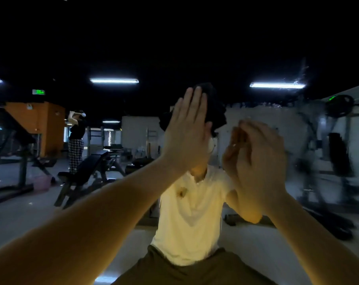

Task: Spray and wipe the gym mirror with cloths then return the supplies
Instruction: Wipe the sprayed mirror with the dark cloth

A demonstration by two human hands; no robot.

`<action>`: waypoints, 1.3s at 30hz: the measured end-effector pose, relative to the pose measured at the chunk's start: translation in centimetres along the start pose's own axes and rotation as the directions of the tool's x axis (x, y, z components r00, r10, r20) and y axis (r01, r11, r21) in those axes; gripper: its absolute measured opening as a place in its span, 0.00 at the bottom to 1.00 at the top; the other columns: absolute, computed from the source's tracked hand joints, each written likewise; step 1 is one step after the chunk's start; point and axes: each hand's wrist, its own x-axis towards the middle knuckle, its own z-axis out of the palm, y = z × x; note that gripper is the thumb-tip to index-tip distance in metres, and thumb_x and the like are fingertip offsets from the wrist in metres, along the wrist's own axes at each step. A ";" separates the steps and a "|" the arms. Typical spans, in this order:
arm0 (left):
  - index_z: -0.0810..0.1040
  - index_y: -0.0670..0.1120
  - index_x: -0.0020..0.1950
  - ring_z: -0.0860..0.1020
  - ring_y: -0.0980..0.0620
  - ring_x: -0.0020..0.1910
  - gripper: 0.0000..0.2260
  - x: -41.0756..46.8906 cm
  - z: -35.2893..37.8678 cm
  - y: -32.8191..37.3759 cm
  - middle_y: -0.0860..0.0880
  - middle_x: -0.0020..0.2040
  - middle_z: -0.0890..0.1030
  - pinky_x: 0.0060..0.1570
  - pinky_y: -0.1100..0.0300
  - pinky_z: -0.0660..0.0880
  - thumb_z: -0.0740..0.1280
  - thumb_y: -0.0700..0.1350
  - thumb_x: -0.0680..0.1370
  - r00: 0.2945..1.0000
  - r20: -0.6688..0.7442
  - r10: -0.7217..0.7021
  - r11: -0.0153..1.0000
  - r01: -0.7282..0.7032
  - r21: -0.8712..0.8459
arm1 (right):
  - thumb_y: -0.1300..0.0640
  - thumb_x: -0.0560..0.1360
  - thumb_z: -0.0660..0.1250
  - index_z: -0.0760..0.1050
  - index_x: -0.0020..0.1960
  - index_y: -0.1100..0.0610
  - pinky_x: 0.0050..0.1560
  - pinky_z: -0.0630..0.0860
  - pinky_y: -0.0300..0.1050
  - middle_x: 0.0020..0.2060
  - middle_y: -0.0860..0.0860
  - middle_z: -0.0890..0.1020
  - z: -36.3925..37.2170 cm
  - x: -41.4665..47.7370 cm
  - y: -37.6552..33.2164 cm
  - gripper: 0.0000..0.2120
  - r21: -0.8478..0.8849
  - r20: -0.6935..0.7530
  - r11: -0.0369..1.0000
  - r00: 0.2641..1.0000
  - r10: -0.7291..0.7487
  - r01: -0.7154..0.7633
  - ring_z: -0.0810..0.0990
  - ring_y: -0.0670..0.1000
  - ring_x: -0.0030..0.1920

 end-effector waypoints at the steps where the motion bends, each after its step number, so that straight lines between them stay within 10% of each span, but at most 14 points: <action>1: 0.49 0.37 0.84 0.45 0.42 0.85 0.32 0.3 0.3 1.4 0.38 0.85 0.49 0.83 0.45 0.45 0.47 0.59 0.88 1.000 0.000 -0.018 1.000 0.018 -0.001 | 0.56 0.77 0.53 0.78 0.65 0.65 0.67 0.73 0.62 0.64 0.60 0.80 -0.4 0.1 0.8 0.24 -0.027 -0.012 0.999 1.000 0.024 -0.025 0.77 0.57 0.63; 8: 0.52 0.40 0.84 0.45 0.46 0.85 0.29 -0.9 1.1 3.9 0.41 0.85 0.50 0.83 0.48 0.43 0.48 0.56 0.88 0.972 0.049 0.231 0.970 -0.226 -0.094 | 0.57 0.80 0.58 0.74 0.71 0.62 0.73 0.67 0.62 0.72 0.59 0.74 0.8 -0.5 1.2 0.21 -0.091 0.102 0.995 0.994 0.041 -0.031 0.71 0.59 0.73; 11: 0.48 0.41 0.85 0.42 0.46 0.85 0.33 -1.9 0.2 -0.6 0.42 0.85 0.47 0.83 0.48 0.42 0.48 0.62 0.87 0.991 0.056 0.119 0.993 -0.119 -0.007 | 0.61 0.78 0.69 0.72 0.71 0.64 0.75 0.64 0.64 0.76 0.61 0.69 1.6 -1.7 -0.1 0.23 -0.165 0.132 0.983 0.990 -0.057 0.079 0.66 0.60 0.77; 22: 0.49 0.34 0.83 0.48 0.37 0.84 0.43 -11.9 -4.5 -14.9 0.32 0.83 0.50 0.82 0.41 0.48 0.48 0.69 0.84 0.947 0.048 -0.318 0.915 0.294 0.277 | 0.54 0.81 0.57 0.68 0.76 0.63 0.76 0.62 0.66 0.80 0.60 0.63 2.7 -5.9 -3.8 0.26 -0.164 0.310 0.973 0.945 -0.106 0.163 0.60 0.60 0.81; 33: 0.46 0.37 0.84 0.42 0.42 0.84 0.46 -10.1 0.4 -0.3 0.37 0.85 0.45 0.83 0.48 0.41 0.57 0.69 0.83 0.992 0.098 -0.084 0.996 0.081 0.030 | 0.54 0.82 0.52 0.70 0.75 0.65 0.75 0.65 0.67 0.78 0.62 0.65 -1.9 -8.4 2.9 0.26 -0.122 0.273 0.987 0.960 -0.066 0.103 0.63 0.61 0.79; 39: 0.49 0.37 0.84 0.42 0.43 0.85 0.39 -9.9 2.7 9.3 0.38 0.85 0.46 0.83 0.47 0.42 0.59 0.61 0.85 0.986 0.118 0.116 0.987 -0.101 -0.124 | 0.60 0.79 0.68 0.64 0.80 0.61 0.76 0.64 0.68 0.81 0.58 0.62 -2.9 -10.3 5.7 0.31 -0.124 0.342 0.983 0.936 -0.084 0.134 0.59 0.59 0.81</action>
